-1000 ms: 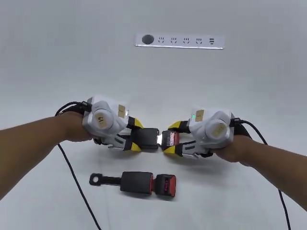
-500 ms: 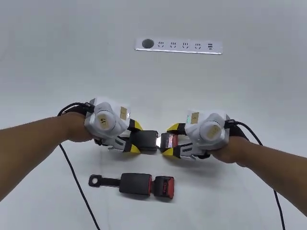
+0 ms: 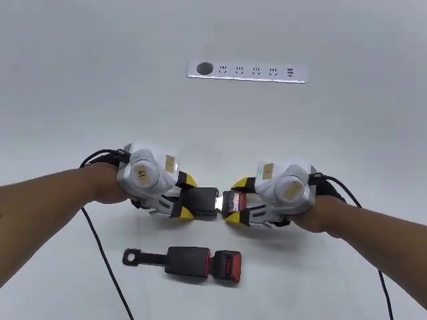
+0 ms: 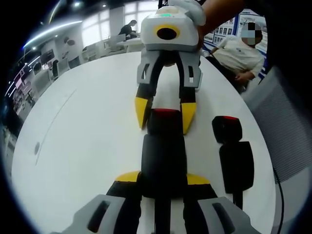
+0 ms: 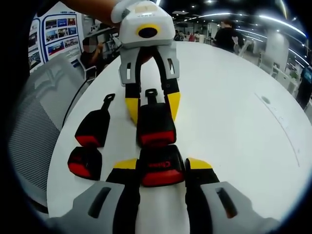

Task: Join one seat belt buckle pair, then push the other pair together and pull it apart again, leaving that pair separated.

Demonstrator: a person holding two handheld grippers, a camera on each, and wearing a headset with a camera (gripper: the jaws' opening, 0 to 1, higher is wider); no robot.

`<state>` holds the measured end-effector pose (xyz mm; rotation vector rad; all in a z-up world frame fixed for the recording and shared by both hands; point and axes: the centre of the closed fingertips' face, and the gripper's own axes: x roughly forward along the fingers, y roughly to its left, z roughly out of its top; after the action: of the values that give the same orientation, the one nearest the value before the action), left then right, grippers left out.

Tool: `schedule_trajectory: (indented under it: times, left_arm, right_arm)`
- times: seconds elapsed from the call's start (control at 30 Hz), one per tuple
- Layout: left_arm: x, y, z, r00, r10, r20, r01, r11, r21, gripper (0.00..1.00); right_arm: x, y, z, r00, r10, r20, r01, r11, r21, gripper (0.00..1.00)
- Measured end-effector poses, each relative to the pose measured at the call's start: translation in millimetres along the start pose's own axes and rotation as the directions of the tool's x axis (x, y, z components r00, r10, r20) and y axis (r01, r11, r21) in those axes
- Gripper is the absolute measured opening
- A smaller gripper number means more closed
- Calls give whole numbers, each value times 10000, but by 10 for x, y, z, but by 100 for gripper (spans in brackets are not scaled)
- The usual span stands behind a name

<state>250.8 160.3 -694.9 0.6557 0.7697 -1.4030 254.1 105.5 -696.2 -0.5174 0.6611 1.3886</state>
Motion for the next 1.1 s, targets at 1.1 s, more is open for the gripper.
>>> schedule_trajectory:
  times: [1.1]
  left_arm:
    - [-14,-40,50,9995,15,-330,-16,10000,-40,33]
  right_arm:
    - [-337,-6,-223,9992,-347,191,343,9992,212,35]
